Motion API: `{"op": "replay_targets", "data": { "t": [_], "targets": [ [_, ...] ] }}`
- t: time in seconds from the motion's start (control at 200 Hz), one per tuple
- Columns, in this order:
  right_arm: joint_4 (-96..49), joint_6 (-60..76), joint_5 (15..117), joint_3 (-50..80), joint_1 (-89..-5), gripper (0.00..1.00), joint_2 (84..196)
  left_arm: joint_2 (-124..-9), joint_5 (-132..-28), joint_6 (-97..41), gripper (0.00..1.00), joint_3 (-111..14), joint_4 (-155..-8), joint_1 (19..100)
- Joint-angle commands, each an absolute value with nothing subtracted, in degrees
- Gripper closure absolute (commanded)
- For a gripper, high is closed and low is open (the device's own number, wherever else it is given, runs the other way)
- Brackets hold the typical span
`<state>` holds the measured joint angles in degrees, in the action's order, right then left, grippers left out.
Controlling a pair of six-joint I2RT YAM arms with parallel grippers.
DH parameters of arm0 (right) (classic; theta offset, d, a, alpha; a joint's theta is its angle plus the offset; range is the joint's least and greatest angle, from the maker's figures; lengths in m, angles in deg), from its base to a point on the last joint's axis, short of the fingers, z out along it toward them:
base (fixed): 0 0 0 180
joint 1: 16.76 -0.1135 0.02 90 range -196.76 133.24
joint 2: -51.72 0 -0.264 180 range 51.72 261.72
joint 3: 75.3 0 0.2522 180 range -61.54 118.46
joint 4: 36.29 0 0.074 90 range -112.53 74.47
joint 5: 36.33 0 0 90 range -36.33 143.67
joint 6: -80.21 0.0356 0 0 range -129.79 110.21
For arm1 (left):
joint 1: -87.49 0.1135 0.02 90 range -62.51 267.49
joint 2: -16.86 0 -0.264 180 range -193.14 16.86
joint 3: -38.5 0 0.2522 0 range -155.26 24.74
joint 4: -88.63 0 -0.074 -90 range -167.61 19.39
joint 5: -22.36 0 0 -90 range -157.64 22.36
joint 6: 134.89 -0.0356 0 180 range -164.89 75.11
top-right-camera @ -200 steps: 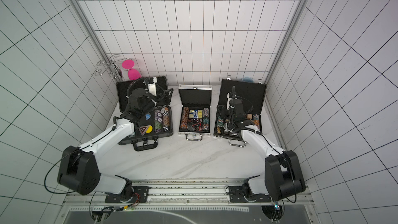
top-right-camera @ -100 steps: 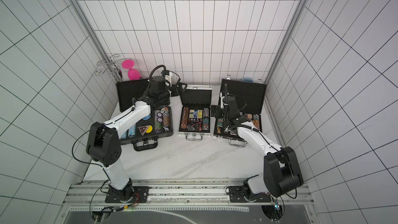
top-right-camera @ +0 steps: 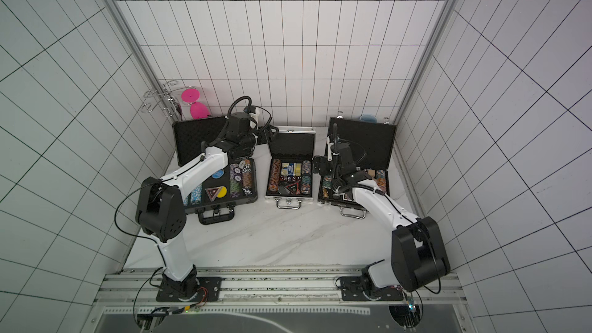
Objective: Close the poker set cases
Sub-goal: Close the lid of the poker set case.
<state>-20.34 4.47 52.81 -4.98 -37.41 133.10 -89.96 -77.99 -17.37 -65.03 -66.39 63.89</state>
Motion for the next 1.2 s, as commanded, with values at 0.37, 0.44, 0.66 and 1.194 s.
{"op": "replay_targets", "data": {
  "t": [0.37, 0.44, 0.66, 1.194],
  "targets": [
    [-16.4, 11.3, 64.2, 3.9, -29.7, 0.18, 133.3, -89.7, -78.4, -17.5, 0.39, -61.9, -65.9, 63.7],
    [-16.6, 13.0, 68.1, 3.7, -28.0, 0.2, 133.9, -88.9, -78.6, -17.3, 0.39, -59.8, -66.8, 63.6],
    [-22.6, 18.8, 76.6, 3.2, -24.2, 0.2, 134.6, -87.6, -79.2, -17.2, 0.4, -55.2, -69.1, 63.6],
    [-34.6, 24.9, 86.1, 11.5, -26.0, 0.21, 144.4, -83.6, -80.2, -14.0, 0.4, -46.8, -72.9, 63.4]
  ]
}}
